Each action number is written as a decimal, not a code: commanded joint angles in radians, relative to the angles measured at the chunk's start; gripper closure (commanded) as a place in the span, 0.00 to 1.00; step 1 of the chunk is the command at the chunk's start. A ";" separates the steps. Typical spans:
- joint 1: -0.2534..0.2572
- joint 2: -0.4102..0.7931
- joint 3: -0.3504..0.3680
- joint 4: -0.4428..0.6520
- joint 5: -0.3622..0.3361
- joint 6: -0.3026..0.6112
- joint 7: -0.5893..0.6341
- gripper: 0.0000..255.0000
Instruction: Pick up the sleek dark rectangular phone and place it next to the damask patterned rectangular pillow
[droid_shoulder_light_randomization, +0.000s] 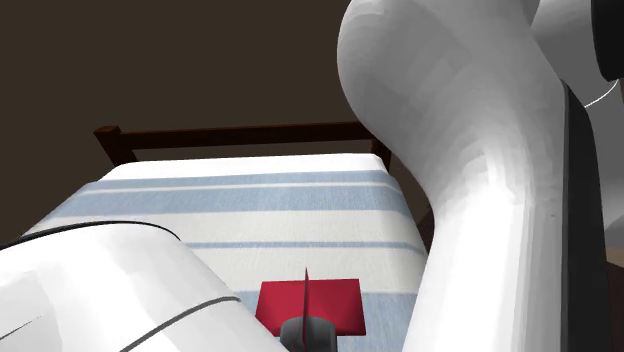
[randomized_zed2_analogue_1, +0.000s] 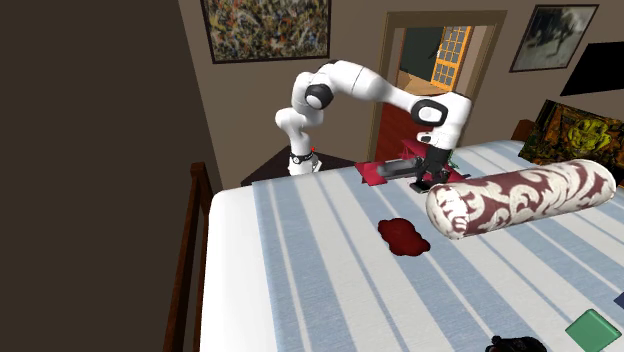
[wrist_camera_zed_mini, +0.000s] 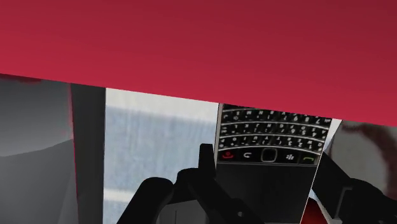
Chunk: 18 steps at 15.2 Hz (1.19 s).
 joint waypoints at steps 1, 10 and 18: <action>-0.001 0.082 -0.019 -0.030 0.012 0.024 -0.001 1.00; 0.003 0.061 -0.037 -0.052 0.032 0.041 -0.006 0.00; 0.042 0.046 -0.022 0.059 0.059 -0.069 -0.034 0.00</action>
